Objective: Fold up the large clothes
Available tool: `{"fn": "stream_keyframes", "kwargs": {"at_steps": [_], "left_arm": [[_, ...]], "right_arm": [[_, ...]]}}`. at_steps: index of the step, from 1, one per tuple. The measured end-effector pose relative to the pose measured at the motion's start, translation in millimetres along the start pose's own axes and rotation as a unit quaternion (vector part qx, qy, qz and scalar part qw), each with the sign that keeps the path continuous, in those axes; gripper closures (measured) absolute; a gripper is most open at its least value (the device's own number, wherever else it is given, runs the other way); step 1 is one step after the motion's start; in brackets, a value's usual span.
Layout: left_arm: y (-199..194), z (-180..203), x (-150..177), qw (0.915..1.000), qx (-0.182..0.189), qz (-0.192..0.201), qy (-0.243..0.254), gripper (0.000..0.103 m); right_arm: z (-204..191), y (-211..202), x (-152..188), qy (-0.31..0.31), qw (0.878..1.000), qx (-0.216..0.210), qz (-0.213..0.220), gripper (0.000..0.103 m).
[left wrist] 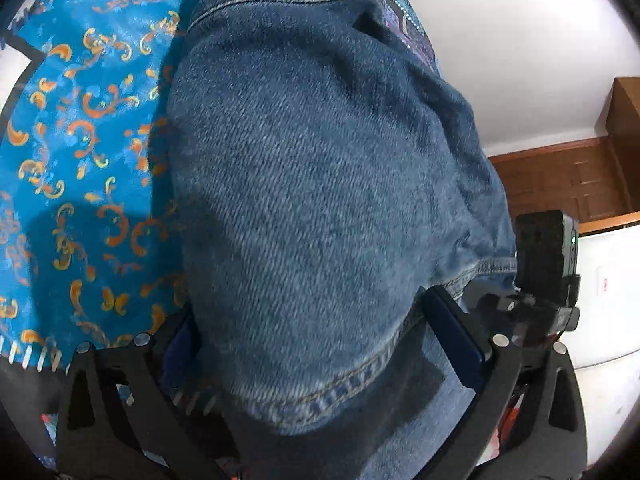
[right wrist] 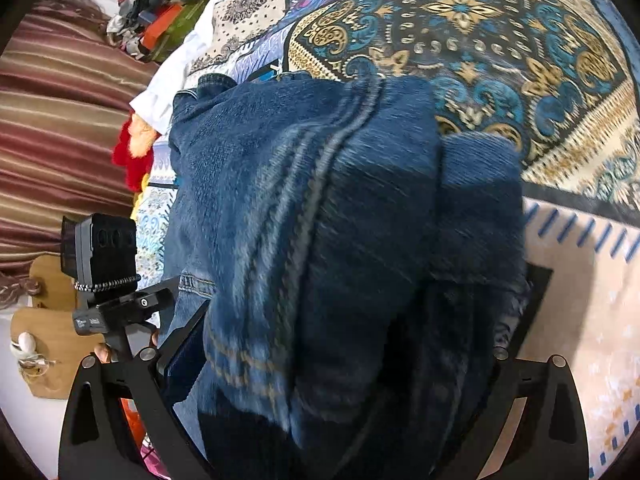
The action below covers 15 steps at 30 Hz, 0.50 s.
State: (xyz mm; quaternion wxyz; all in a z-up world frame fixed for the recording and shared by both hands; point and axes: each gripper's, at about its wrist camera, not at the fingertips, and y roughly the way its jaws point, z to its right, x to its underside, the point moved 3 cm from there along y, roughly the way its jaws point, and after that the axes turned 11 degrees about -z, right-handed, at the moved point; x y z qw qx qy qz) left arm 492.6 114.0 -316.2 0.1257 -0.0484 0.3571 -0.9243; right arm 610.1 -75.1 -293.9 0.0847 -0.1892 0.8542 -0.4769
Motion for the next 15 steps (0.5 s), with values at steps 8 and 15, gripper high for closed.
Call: {"fn": "stream_keyframes", "kwargs": {"at_steps": [8,15], "left_arm": [[-29.2,26.5,7.1,0.9957,-0.077,0.04,0.033,0.034],[-89.3,81.4,31.0,0.9753,-0.163,0.089,0.119,0.044]], "right_arm": [[-22.7,-3.7,15.8,0.001,1.0,-0.028,0.011,0.047],[-84.6,-20.6,27.0,-0.041,0.998,0.03,0.036,0.058]]}}
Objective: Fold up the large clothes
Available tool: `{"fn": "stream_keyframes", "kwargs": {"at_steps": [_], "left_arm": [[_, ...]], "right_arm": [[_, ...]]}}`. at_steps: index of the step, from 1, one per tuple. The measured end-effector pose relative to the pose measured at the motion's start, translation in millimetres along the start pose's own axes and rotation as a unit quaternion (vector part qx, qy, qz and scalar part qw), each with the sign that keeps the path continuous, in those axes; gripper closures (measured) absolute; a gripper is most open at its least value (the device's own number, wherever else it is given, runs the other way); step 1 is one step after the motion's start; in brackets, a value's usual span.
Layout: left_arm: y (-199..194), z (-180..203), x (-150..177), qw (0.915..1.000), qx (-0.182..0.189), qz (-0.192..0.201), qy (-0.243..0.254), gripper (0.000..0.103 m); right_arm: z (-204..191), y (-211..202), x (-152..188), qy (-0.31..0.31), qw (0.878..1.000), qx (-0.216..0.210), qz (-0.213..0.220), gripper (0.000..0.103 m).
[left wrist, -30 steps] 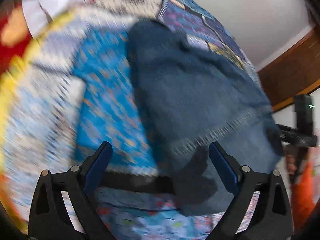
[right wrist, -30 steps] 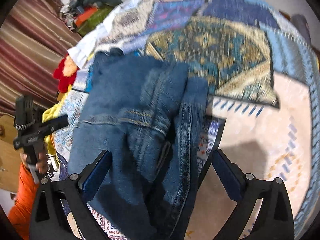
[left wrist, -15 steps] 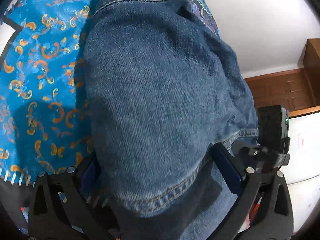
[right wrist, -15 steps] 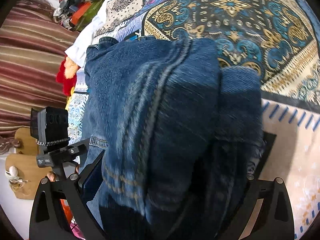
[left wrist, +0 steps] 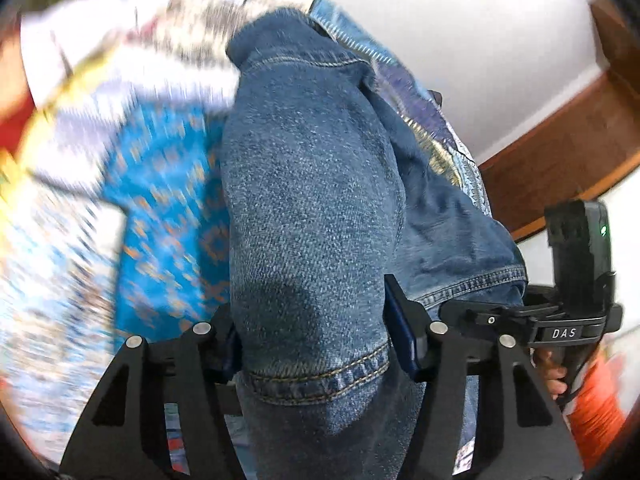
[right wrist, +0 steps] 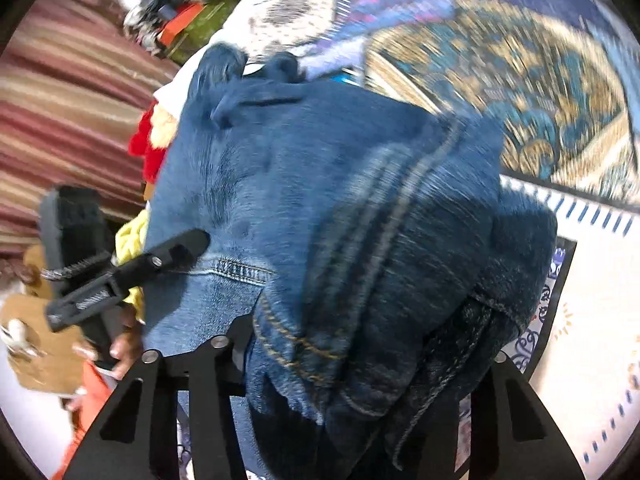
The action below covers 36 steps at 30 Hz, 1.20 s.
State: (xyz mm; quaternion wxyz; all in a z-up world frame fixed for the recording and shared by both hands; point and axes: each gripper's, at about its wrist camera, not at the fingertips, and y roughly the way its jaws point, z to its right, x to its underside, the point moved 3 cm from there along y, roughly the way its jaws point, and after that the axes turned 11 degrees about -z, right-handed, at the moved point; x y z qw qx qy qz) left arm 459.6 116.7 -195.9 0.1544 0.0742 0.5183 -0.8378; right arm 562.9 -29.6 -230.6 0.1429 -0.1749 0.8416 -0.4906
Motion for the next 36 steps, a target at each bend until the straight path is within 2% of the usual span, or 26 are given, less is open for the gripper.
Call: {"fn": "stream_keyframes", "kwargs": {"at_steps": [3,8,12,14,17,23,26,27,29,30,32,33,34,36], "left_arm": [[-45.4,10.6,0.5,0.9987,-0.03,0.031,0.028,0.044],[-107.2,3.8,13.5,0.996,-0.043,0.068,0.04,0.044],[-137.2,-16.4,24.3,0.9943,-0.053,0.086,0.035,0.044],[-135.7,-30.9,23.5,0.9948,-0.056,0.082,0.024,0.044],[-126.8,-61.4,42.8,0.9965,-0.058,0.061,0.003,0.044],[-58.9,-129.4,68.0,0.997,-0.066,-0.001,-0.04,0.044],[-27.8,-146.3,84.9,0.9944,-0.094,-0.028,-0.041,0.042],[-21.3,-150.0,89.3,0.9935,-0.104,-0.027,-0.038,0.037],[-24.1,-150.0,96.4,0.9944,-0.1,-0.002,-0.033,0.035],[-26.8,-149.3,99.6,0.9943,-0.101,0.001,-0.035,0.034],[-30.3,-146.3,105.3,0.9925,-0.118,0.006,-0.032,0.031],[-33.5,-141.8,112.3,0.9904,-0.136,0.011,-0.02,0.025],[-33.6,-140.5,116.2,0.9887,-0.149,0.013,-0.011,0.02],[-35.0,-137.0,126.6,0.9835,-0.179,0.021,0.009,0.019]], "right_arm": [[-32.8,-16.8,-1.7,-0.018,1.0,-0.001,0.023,0.059],[-83.4,-44.7,-6.0,-0.039,0.997,-0.034,0.062,0.059],[-120.2,-42.9,-11.2,-0.046,0.994,-0.052,0.079,0.059],[-131.2,-31.7,-13.4,-0.046,0.994,-0.059,0.075,0.059],[-141.3,-0.7,-14.4,-0.045,0.996,-0.057,0.059,0.059],[-122.2,91.1,-10.3,-0.019,0.998,-0.05,-0.022,0.06],[-112.3,128.7,-11.0,-0.016,0.998,-0.028,-0.046,0.059],[-111.6,133.9,-11.3,-0.022,0.998,-0.024,-0.046,0.058],[-111.9,134.6,-12.0,-0.035,0.998,-0.017,-0.039,0.055],[-112.4,133.1,-11.7,-0.043,0.998,-0.014,-0.039,0.049],[-112.3,129.2,-7.1,-0.051,0.998,0.008,-0.036,0.033],[-108.1,126.7,-2.0,-0.055,0.997,0.027,-0.036,0.019],[-102.0,122.8,4.0,-0.064,0.997,0.036,-0.032,0.012],[-93.1,116.6,15.3,-0.078,0.996,0.036,-0.031,0.011]]}}
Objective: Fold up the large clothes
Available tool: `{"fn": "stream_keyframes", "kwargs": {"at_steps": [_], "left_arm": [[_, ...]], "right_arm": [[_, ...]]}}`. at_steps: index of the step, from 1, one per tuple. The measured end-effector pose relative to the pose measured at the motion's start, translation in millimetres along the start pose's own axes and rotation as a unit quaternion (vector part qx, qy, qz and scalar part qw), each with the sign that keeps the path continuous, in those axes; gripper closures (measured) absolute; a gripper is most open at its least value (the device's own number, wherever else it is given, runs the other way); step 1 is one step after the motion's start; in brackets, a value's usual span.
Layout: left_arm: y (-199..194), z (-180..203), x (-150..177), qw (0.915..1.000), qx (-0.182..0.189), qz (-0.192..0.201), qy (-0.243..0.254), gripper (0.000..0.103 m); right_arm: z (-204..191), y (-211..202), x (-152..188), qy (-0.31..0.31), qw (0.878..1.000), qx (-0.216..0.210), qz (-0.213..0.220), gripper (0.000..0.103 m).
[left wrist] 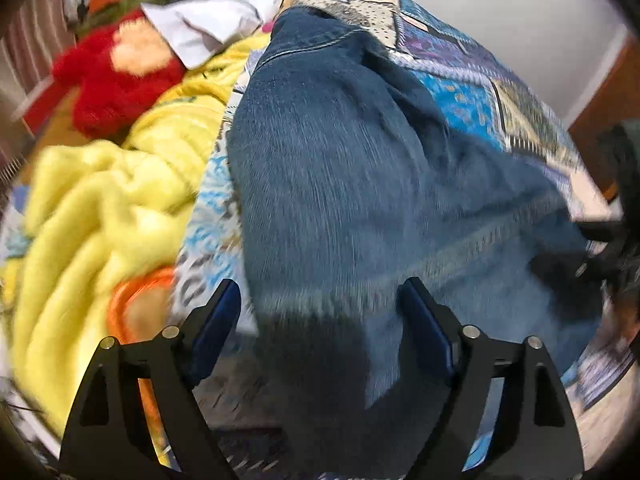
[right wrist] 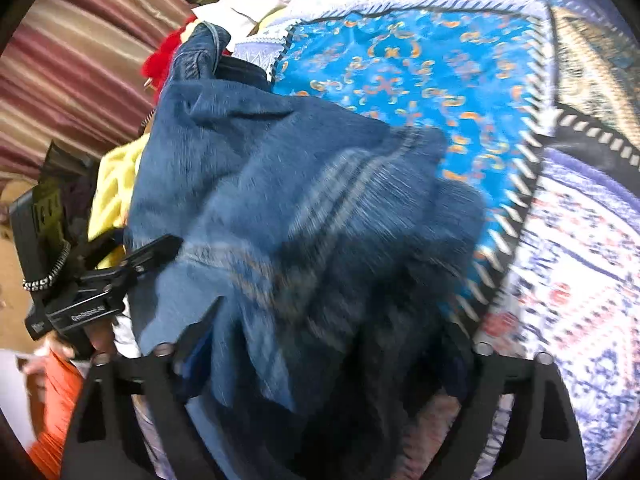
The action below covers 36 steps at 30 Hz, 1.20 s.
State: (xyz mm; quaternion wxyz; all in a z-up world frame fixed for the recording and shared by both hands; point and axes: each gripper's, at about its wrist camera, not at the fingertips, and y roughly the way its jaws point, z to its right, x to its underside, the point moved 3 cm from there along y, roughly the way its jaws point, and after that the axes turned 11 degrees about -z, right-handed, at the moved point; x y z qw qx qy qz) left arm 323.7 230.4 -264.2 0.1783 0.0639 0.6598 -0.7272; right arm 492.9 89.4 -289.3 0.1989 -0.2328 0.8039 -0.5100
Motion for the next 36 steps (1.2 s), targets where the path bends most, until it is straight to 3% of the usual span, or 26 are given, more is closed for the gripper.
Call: {"fn": "stream_keyframes", "kwargs": {"at_steps": [2,8,13,18,21,27,28,32,36], "left_arm": [[-7.9,-1.6,13.8,0.9999,-0.012,0.008,0.007,0.011],[-29.2,-12.7,37.7,0.9989,-0.047,-0.007,0.005,0.011],[-59.9,-7.8,10.9,0.9958,-0.085,0.032,0.013,0.011],[-61.7,1.1,-55.4,0.9903,-0.117,0.069,0.029,0.009],[-41.5,4.1,-91.4,0.9911,-0.111,0.066,0.031,0.009],[27.0,-13.3,-149.7,0.9927,-0.116,0.024,-0.024,0.008],[34.9,-19.4,-153.4,0.9924,-0.116,0.017,-0.038,0.007],[61.1,-39.5,-163.5,0.9933,-0.056,-0.022,-0.099,0.006],[38.1,-37.0,-156.2,0.9926,-0.054,-0.006,-0.108,0.011]], "right_arm": [[8.0,-4.0,16.6,-0.003,1.0,-0.003,0.0,0.011],[7.8,-29.7,49.7,-0.027,0.999,0.026,0.02,0.011],[-1.7,-69.8,49.6,-0.058,0.993,0.054,0.083,0.011],[-5.3,-98.8,23.1,-0.039,0.987,0.048,0.145,0.01],[-7.2,-89.8,1.8,-0.037,0.985,0.061,0.16,0.01],[7.1,-35.7,-18.8,-0.023,0.989,0.094,0.115,0.01],[12.3,-28.6,-16.7,-0.023,0.989,0.1,0.106,0.01],[30.0,-27.0,-5.3,-0.009,0.991,0.079,0.105,0.01],[27.9,-46.4,12.2,-0.006,0.991,0.077,0.111,0.01]]}}
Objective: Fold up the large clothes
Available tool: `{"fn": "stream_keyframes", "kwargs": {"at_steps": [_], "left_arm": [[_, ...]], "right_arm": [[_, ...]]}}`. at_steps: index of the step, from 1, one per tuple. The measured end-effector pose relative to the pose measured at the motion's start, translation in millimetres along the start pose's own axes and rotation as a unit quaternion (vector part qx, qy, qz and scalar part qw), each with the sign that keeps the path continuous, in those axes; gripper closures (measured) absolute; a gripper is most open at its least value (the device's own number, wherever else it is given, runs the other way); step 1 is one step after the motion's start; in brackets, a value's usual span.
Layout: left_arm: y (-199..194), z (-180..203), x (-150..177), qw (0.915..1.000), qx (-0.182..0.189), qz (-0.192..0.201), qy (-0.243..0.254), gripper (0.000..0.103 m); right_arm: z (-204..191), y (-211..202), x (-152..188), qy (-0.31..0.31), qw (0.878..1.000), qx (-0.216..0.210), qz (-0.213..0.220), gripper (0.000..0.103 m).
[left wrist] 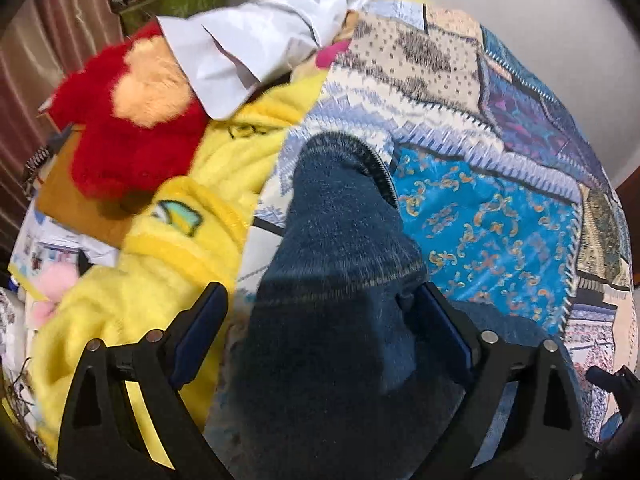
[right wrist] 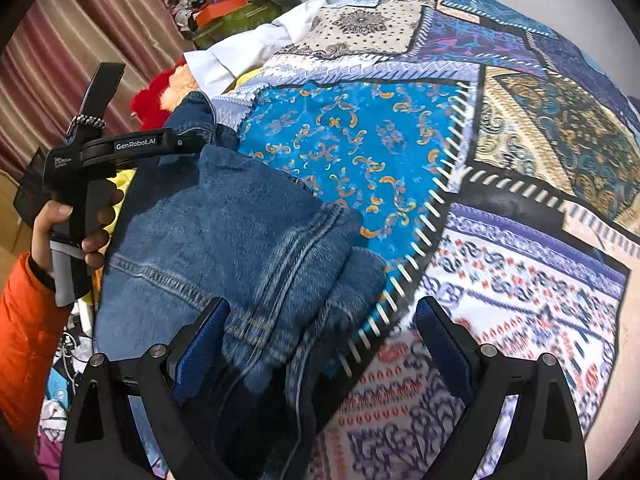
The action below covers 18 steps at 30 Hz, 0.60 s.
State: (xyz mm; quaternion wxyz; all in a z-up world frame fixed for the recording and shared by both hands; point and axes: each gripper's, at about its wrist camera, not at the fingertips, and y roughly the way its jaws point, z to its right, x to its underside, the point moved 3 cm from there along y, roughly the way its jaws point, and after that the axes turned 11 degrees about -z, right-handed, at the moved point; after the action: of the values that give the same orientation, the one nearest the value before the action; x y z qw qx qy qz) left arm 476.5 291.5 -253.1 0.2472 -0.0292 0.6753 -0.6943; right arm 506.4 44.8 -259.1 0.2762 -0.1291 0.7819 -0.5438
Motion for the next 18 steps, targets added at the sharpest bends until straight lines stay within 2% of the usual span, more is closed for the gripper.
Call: {"fn": "stream_keyframes", "kwargs": {"at_steps": [2,5,8,12,13,15,18], "left_arm": [[-25.6,3.4,9.5,0.9997,-0.008,0.016,0.017,0.011],[-81.3,6.7,31.7,0.9973,0.001,0.062,0.039,0.011],[-146.4,8.3,59.9,0.9907,0.008,0.122,0.059,0.011],[-230.1,12.1,104.3,0.9751,0.02,0.208,0.074,0.011],[-254.6,13.2,119.4,0.9685,0.021,0.237,0.074,0.011],[-285.1,14.5,141.1,0.9591,0.026,0.272,0.074,0.011],[-332.9,20.0,184.1,0.9399,0.037,0.331,0.073,0.011]], "right_arm": [[-6.4,-17.6,3.9,-0.005,1.0,0.015,0.018,0.01],[-19.2,-54.6,11.0,-0.015,0.998,0.024,0.059,0.01],[-36.2,-110.6,21.8,-0.019,0.991,0.018,0.13,0.01],[-60.4,-186.5,41.7,-0.017,0.973,0.004,0.228,0.01],[-65.3,-200.1,43.5,-0.018,0.97,0.002,0.244,0.01],[-81.1,-233.0,58.1,-0.022,0.958,0.0,0.287,0.01],[-106.0,-276.9,83.9,-0.032,0.939,-0.005,0.343,0.01]]}}
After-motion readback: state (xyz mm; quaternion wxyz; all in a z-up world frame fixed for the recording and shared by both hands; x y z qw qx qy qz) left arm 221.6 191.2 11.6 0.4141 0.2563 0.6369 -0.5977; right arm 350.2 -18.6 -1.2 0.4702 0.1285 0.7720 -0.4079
